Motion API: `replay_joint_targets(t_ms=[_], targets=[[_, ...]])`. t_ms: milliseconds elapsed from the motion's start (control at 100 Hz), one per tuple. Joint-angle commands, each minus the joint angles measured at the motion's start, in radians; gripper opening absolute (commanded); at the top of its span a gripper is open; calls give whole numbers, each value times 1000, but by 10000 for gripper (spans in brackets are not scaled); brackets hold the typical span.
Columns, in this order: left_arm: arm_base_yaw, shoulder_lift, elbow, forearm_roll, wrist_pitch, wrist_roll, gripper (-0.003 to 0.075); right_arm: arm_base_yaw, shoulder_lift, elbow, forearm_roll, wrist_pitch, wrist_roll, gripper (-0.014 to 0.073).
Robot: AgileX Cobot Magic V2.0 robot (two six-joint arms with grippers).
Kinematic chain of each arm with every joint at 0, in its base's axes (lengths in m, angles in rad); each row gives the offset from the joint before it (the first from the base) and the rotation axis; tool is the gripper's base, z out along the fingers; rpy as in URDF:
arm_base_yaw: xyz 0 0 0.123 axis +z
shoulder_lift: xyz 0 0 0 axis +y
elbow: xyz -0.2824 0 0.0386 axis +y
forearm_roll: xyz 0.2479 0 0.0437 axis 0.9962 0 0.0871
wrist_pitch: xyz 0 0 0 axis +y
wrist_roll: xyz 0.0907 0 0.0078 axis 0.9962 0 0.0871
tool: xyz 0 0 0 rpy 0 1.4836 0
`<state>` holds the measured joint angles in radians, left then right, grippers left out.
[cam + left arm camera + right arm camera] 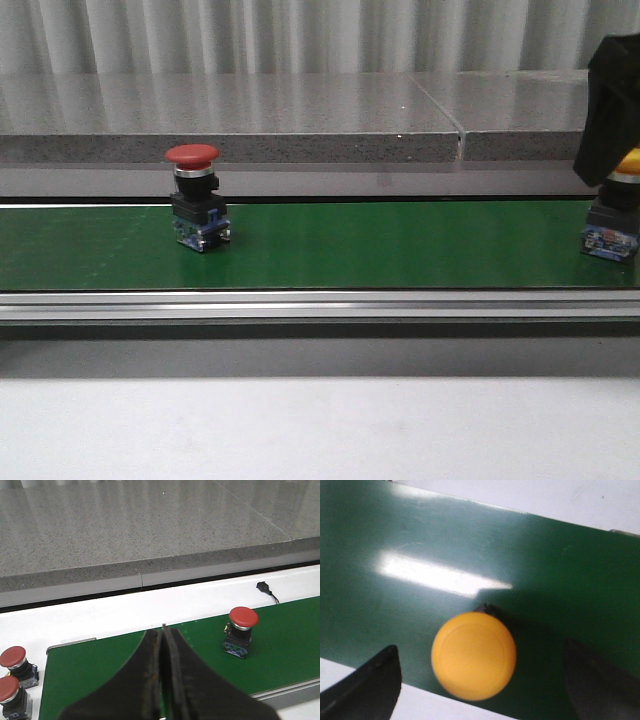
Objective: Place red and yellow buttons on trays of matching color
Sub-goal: 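Grasp the yellow button with the right gripper and lift it toward the yellow tray, then lower the yellow button into the yellow tray and open the right gripper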
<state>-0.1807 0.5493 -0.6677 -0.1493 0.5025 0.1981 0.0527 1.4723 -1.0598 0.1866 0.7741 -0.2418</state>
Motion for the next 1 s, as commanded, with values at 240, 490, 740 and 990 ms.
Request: replay_joint_targets(t_ms=[240,490,740,990], targets=[[-8,0,-27,-17,-75,-9,-21,2,3,-53,-13,-16,6,153],[-8,0,-27,-17,-75,-9,-21,-29,-113,-85,-165,39,154,150],[-8,0,-27,-17,-75,-9,-21,-271,-204,-84,-300,111,280,150],[-8,0,-27,-17,-75,-9,-21,-526,-177,-43,-299,21,371,150]])
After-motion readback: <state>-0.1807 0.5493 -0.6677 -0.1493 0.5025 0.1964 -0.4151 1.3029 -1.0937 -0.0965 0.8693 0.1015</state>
